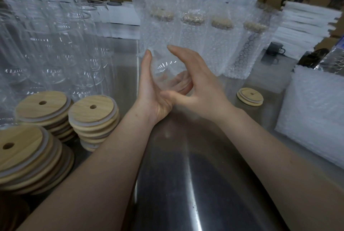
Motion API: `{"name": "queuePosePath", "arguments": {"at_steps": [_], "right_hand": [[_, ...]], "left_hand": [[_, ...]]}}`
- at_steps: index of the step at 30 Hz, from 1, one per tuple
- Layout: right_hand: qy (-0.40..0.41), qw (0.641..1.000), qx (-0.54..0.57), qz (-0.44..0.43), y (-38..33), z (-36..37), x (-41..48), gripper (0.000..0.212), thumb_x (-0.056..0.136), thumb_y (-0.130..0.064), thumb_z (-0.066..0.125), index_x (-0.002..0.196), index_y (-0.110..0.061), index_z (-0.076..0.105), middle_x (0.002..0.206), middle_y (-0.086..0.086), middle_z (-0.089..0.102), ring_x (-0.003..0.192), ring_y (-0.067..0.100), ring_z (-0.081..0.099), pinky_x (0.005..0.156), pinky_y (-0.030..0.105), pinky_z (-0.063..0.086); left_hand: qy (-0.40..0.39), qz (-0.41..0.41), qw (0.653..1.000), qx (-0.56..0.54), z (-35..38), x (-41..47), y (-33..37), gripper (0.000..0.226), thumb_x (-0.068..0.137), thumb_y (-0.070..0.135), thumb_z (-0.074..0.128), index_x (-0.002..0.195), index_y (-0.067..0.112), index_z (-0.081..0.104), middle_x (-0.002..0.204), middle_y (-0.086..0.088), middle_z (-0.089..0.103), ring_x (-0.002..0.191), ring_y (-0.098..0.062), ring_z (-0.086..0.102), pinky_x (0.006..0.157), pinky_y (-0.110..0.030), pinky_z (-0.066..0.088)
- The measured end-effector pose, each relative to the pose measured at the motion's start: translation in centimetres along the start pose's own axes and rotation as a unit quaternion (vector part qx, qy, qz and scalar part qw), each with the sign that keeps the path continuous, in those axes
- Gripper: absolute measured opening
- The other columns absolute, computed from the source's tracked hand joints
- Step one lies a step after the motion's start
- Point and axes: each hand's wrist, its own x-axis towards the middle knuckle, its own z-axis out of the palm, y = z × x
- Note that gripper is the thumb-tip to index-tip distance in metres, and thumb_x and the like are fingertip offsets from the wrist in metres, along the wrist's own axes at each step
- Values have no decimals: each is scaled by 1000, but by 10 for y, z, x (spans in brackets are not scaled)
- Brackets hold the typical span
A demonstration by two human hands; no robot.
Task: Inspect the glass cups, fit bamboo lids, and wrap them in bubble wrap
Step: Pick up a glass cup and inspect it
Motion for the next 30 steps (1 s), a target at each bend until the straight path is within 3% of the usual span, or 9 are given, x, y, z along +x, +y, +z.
{"name": "queuePosePath", "arguments": {"at_steps": [3,5,10,12,16,19,23,26,30], "right_hand": [[7,1000,-19,4,-2,1,0,81,71,-55,71,142,-32,40,142,-4,46,129,1,41,99,30,46],[35,998,-48,13,-5,2,0,83,67,-58,72,138,-23,46,137,-4,49,122,1,44,90,34,50],[74,993,-81,50,-10,4,-2,84,64,-68,65,125,-13,50,123,-5,54,103,4,47,76,34,47],[96,990,-83,66,-12,5,-1,77,69,-68,59,120,-11,50,115,-11,50,96,5,47,72,34,44],[112,988,-76,75,-13,5,0,60,81,-64,49,114,-14,51,110,-18,46,84,-2,50,69,30,38],[127,987,-42,93,-12,3,1,41,90,-57,43,106,-21,50,104,-18,56,75,-3,58,68,33,45],[134,986,41,94,-10,1,3,11,100,-29,44,97,-25,53,99,-3,65,90,25,69,73,52,54],[131,985,75,80,-8,-2,4,20,100,-19,40,99,-33,53,102,-6,65,91,19,66,82,43,53],[111,987,103,43,-2,-3,2,25,101,-9,38,111,-18,59,107,-10,60,108,7,57,97,23,41]], "left_hand": [[11,-17,1000,-6,0,1,0,81,86,74,44,91,0,78,103,-17,71,96,-28,72,84,-35,59],[25,-25,999,6,1,0,1,82,85,75,45,107,-1,70,105,-18,71,94,-29,72,79,-34,59],[32,-47,996,72,3,-2,0,89,85,76,43,131,1,54,132,-22,59,119,-32,60,107,-38,43],[31,-38,994,102,5,-3,-1,89,88,74,39,137,2,52,137,-25,54,119,-33,58,105,-39,43],[10,-7,990,140,5,-3,0,85,93,70,31,140,1,48,110,-22,66,93,-27,68,79,-34,57],[-6,-6,990,143,7,-3,-1,89,89,71,36,147,4,38,116,-24,65,95,-28,68,74,-35,57],[-15,1,992,125,3,0,-1,82,92,69,35,139,3,46,111,-20,68,100,-27,67,83,-36,57],[-6,14,995,100,-1,2,-2,75,91,68,40,125,4,59,113,-19,67,109,-30,60,92,-38,55],[14,21,998,64,-4,3,-2,76,88,69,48,126,4,55,119,-23,65,112,-32,64,94,-41,53]]}}
